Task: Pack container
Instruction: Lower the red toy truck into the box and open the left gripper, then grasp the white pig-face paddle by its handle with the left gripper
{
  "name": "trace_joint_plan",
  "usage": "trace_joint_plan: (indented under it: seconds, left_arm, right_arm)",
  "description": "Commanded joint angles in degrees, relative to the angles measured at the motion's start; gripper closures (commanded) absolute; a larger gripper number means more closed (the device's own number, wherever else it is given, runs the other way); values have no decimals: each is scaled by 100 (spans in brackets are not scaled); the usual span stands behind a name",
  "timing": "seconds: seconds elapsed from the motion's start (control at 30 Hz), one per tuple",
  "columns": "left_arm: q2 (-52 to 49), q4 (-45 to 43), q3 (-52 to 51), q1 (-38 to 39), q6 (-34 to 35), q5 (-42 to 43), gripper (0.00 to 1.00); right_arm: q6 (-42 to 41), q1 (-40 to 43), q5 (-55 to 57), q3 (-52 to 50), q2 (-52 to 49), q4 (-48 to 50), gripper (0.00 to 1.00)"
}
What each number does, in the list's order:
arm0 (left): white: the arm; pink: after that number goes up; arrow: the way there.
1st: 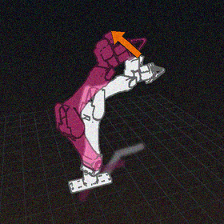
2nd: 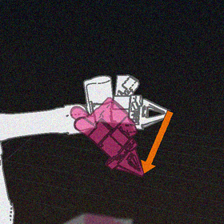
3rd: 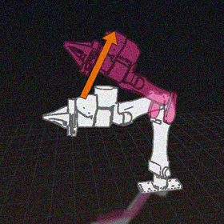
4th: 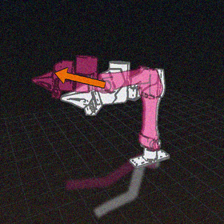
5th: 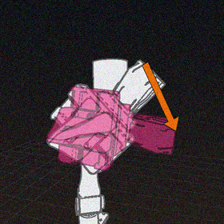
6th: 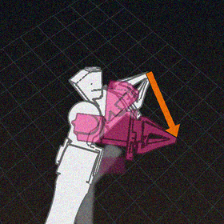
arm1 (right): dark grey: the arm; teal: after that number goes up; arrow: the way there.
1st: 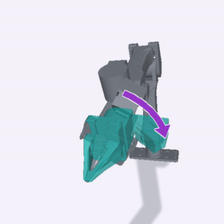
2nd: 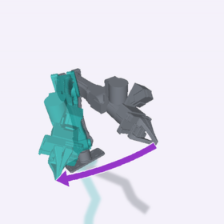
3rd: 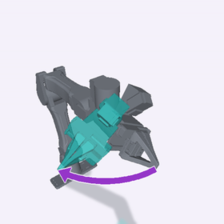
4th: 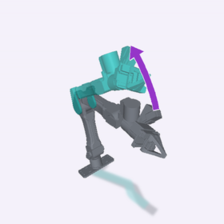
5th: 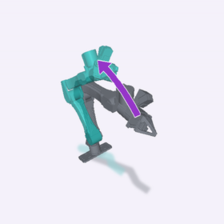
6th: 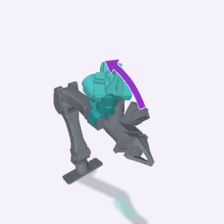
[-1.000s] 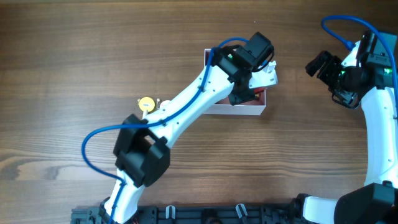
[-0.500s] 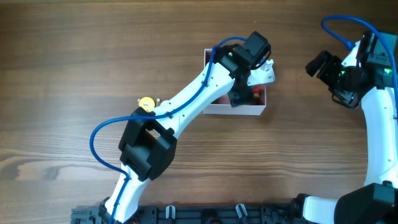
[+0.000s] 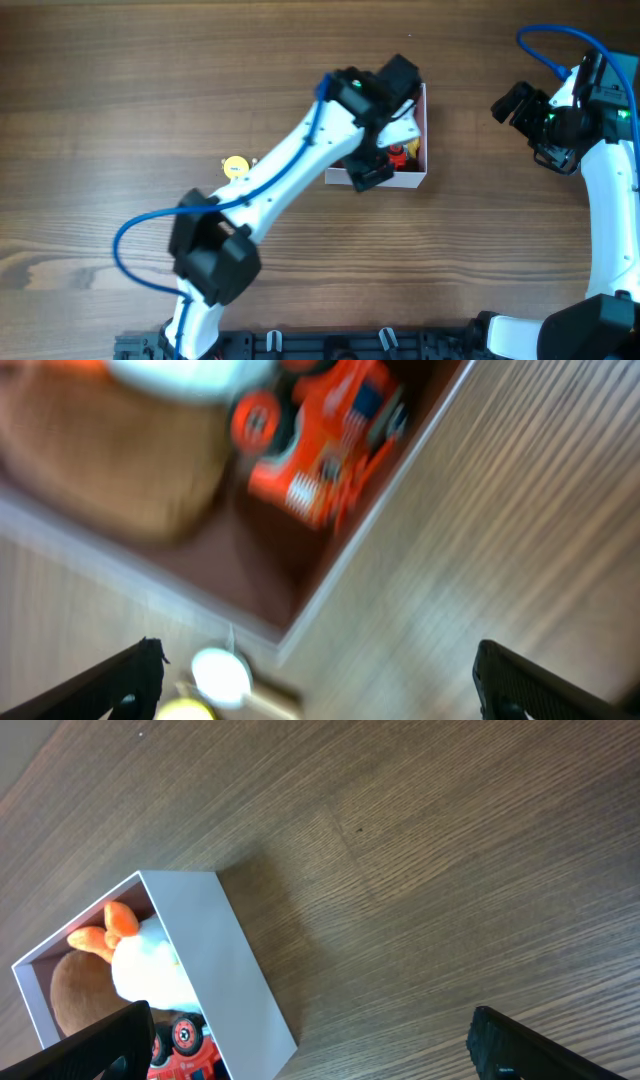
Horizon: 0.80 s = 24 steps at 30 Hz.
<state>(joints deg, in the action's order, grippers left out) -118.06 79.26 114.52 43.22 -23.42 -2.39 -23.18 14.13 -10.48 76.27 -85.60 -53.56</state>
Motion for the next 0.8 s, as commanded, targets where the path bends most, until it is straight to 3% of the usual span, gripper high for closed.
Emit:
trace_joint_plan:
  seconds: [0.0, 0.07, 0.17, 0.3, 0.37, 0.53, 0.73, 0.77]
  left_arm:
    - [146, 553, -42, -793, 1823, -149, 0]
    - [125, 723, -210, -1259, 2181, 127, 0]
    - [105, 380, -780, -2111, 2177, 1294, 0]
    - [105, -306, -1753, -2719, 2614, 1888, 15]
    - [105, -664, -2450, -2671, 2870, 1856, 28]
    - [105, -1204, -3130, -2378, 3812, 861, 33]
    - [105, -1792, -3674, -2282, 4194, 767, 43]
    - [105, -1825, -3711, -2282, 4194, 765, 49]
  right_arm:
    - [-87, -2, -33, -11, -44, 22, 1]
    - [-85, -2, -33, -11, -44, 20, 0]
    - [-87, -2, -33, -11, -44, 22, 0]
    - [-87, -2, -33, -11, -44, 20, 0]
    - [-85, -2, -33, -11, -44, 20, 0]
    - [-87, -2, -33, -11, -44, 22, 1]
    - [-87, -2, -33, -11, -44, 20, 0]
    - [-87, -2, -33, -11, -44, 20, 0]
